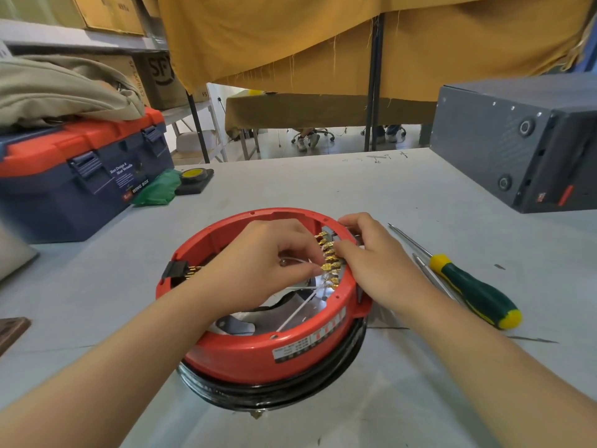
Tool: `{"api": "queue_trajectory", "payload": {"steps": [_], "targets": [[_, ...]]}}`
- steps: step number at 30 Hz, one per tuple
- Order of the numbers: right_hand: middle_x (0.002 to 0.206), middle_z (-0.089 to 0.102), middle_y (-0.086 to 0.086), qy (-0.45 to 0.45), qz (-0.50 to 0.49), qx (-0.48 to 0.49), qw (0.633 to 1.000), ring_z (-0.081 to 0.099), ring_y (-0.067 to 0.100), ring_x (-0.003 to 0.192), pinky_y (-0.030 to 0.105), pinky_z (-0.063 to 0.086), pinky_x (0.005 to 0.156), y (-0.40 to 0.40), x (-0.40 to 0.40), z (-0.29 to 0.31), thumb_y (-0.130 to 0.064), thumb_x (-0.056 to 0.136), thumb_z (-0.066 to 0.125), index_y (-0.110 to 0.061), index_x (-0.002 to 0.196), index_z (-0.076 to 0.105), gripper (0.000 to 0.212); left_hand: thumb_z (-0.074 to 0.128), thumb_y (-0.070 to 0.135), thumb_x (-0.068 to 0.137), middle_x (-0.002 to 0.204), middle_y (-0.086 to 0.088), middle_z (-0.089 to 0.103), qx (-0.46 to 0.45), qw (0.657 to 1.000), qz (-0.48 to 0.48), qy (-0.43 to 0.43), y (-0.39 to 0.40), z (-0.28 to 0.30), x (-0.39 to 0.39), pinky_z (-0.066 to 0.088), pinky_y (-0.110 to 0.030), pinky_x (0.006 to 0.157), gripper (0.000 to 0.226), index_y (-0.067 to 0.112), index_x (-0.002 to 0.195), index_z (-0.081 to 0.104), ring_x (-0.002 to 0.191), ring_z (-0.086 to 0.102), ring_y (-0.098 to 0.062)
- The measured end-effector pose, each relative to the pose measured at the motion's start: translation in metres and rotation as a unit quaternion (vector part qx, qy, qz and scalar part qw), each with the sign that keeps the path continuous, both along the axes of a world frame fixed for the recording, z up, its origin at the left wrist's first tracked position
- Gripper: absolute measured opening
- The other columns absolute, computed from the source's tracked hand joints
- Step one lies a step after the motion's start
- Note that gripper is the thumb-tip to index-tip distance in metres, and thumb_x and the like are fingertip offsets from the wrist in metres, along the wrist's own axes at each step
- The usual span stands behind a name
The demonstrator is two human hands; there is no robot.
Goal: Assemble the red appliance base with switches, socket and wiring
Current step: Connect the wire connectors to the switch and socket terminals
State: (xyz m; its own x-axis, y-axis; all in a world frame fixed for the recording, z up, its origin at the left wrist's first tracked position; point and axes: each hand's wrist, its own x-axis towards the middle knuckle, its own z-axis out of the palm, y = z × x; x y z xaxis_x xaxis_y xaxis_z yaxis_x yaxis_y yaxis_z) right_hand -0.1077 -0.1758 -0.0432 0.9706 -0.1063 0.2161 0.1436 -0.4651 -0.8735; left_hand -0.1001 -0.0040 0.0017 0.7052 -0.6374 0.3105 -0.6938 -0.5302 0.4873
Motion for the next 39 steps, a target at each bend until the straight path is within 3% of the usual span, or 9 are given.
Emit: {"api": "queue_trajectory", "payload": {"steps": [9, 39], "targets": [[0.12, 0.05, -0.004, -0.001, 0.002, -0.003, 1.0, 0.05, 0.007, 0.099, 0.011, 0.034, 0.067, -0.001, -0.0014, 0.0001, -0.027, 0.095, 0.047, -0.027, 0.126, 0.047, 0.031, 0.071, 0.017, 0.081, 0.09, 0.005, 0.064, 0.03, 0.998, -0.01, -0.053, -0.0006, -0.0033, -0.0013, 0.047, -0.025, 0.074, 0.006, 0.018, 0.085, 0.076, 0.08, 0.058, -0.004], [0.116, 0.052, -0.003, -0.006, 0.008, 0.004, 1.0, 0.052, 0.006, 0.098, 0.013, 0.038, 0.07, -0.0012, -0.0006, -0.0012, -0.025, 0.093, 0.048, -0.03, 0.116, 0.048, 0.023, 0.069, 0.013, 0.082, 0.085, 0.007, 0.067, 0.019, 0.999, -0.006, -0.04, -0.0015, -0.002, -0.0016, 0.047, -0.024, 0.075, 0.008, 0.017, 0.085, 0.076, 0.079, 0.059, -0.004]]}}
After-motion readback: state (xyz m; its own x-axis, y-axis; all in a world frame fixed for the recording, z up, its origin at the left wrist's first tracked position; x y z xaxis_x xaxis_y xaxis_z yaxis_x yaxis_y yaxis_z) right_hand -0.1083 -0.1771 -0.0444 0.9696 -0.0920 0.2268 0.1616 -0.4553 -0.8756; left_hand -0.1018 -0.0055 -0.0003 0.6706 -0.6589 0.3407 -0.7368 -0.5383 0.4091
